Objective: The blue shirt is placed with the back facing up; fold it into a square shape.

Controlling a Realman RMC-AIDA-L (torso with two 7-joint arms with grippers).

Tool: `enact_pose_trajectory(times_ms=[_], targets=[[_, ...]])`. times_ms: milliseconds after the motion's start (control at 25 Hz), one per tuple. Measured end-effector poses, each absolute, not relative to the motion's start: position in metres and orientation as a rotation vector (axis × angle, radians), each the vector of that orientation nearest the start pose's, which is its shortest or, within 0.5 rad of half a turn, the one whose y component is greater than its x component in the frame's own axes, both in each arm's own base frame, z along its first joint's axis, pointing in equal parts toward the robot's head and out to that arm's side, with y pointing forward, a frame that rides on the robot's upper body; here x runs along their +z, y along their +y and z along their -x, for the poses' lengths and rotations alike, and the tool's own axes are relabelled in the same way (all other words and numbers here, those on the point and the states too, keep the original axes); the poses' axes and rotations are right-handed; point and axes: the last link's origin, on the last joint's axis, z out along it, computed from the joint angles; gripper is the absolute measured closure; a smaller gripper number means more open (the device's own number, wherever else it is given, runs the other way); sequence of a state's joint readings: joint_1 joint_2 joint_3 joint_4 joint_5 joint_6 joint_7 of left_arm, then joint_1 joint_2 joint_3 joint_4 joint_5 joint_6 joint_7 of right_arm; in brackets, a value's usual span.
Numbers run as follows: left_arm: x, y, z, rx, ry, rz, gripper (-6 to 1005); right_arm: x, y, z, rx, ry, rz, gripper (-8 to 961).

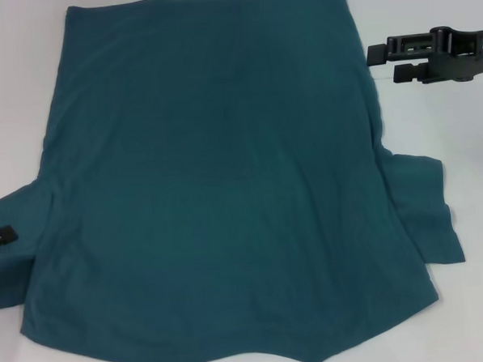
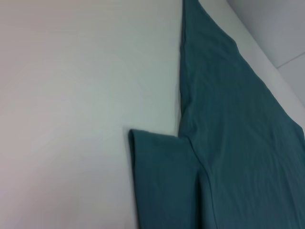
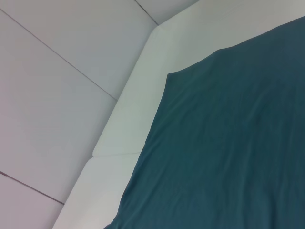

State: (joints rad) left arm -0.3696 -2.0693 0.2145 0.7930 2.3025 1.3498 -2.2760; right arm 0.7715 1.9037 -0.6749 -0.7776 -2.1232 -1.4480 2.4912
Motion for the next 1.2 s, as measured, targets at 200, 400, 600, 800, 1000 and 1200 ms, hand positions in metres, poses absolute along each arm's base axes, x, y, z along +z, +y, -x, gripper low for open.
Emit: enact_pose_trajectory(times_ms=[200, 400, 600, 800, 1000, 1200], targets=[[0.071, 0.288, 0.393, -0.725, -1.880, 1.613, 67, 0.092, 0.427, -0.209, 0.658, 1.596, 2.284, 117], [0.068, 0.289, 0.391, -0.727, -1.890, 1.621, 67, 0.093, 0.426, -0.212, 0.660, 1.604, 2.277, 118], [0.067, 0.290, 0.391, -0.734, -1.903, 1.612, 87, 0.093, 0.426, -0.213, 0.661, 1.606, 2.273, 120], [0.068, 0.290, 0.392, -0.727, -1.902, 1.607, 184, 0.094, 0.426, -0.213, 0.662, 1.608, 2.273, 122], [0.066, 0.290, 0.392, -0.695, -1.902, 1.624, 301, 0.095, 0.425, -0.214, 0.672, 1.612, 2.265, 124], [0.065, 0.291, 0.392, -0.662, -1.896, 1.639, 495, 0.096, 0.424, -0.216, 0.672, 1.617, 2.261, 126]])
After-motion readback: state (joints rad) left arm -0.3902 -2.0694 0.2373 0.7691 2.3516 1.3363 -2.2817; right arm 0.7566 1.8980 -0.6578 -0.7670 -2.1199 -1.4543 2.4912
